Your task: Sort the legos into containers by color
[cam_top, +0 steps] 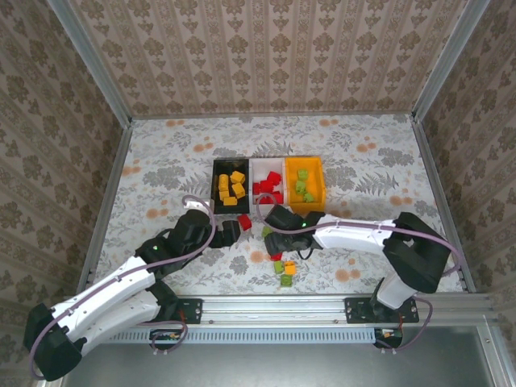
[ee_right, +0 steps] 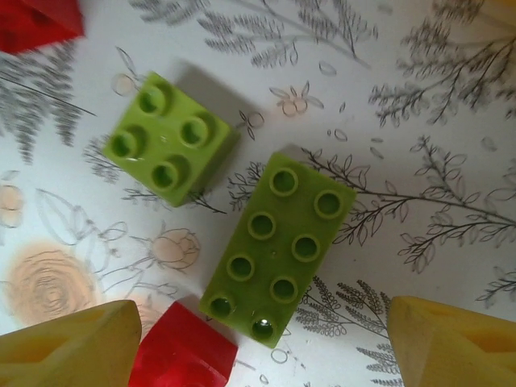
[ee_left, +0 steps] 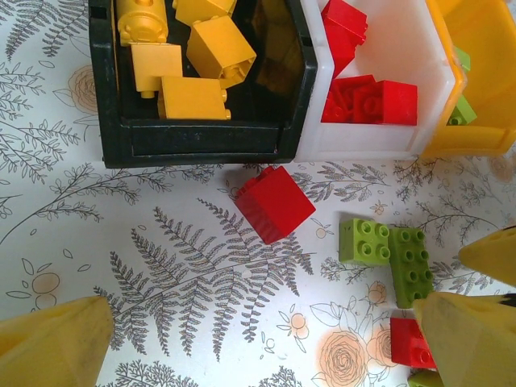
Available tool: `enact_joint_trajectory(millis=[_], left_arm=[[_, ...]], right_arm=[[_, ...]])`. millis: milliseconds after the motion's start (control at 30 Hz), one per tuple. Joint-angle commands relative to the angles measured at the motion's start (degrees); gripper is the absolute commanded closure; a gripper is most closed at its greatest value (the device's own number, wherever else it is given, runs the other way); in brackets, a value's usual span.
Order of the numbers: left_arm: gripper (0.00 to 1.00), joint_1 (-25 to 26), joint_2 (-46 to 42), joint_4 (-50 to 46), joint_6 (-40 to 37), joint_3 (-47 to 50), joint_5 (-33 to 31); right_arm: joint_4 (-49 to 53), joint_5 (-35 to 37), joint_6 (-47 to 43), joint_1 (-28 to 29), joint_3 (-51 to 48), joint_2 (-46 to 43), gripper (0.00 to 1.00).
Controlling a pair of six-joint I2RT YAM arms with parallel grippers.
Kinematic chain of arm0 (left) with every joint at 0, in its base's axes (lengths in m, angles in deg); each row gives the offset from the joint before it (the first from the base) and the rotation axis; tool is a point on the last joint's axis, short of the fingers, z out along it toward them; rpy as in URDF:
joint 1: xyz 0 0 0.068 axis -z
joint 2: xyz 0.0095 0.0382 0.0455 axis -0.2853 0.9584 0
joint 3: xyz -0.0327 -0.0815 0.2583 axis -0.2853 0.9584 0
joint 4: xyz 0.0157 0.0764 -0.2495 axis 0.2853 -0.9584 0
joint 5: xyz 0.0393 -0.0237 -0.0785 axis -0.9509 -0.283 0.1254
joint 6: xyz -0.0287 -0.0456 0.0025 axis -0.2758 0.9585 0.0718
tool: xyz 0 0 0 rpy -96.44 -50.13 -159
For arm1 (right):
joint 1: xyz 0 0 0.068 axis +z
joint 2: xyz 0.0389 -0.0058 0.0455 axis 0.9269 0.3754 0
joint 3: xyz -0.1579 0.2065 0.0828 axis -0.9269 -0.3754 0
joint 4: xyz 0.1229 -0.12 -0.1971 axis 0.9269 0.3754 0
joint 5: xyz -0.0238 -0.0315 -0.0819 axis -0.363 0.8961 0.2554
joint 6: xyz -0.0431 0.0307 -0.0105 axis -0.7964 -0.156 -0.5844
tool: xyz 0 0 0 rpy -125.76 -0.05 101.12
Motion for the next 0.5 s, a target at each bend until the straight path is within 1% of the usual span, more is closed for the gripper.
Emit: enact_joint_trajectory(millis=[0, 100, 233, 333, 400, 467], left_arm=[[0.0, -0.7, -1.0, 0.2, 0.1, 0.4, 0.5], [0.0, -0.7, -2.0, 0.1, 0.2, 1.2, 0.5], [0.0, -1.1, -2.5, 0.0, 0.3, 1.7, 0.6], [0.0, -1.3, -2.3, 0.4, 0.2, 1.7, 0.7], [0.0, -1.4, -2.1, 0.5, 0.3, 1.7, 0.9], [0.0, -1.4, -2.1, 0.6, 0.3, 1.7, 1.1]], right_arm=[[0.9, 5.4, 4.0, 0.5, 1.6, 2.4, 0.2], [0.1, 6.4, 5.2, 0.6, 0.9, 3.3, 0.21], [-4.1, 5.4, 4.9, 0.6, -0.2, 2.8, 0.21], [-4.0, 5.6, 4.9, 0.5, 0.6, 3.3, 0.21], [-1.7, 6.5, 5.4, 0.3, 1.9, 4.6, 0.25], [0.2, 7.5, 5.8, -0.1, 2.4, 5.8, 0.32]])
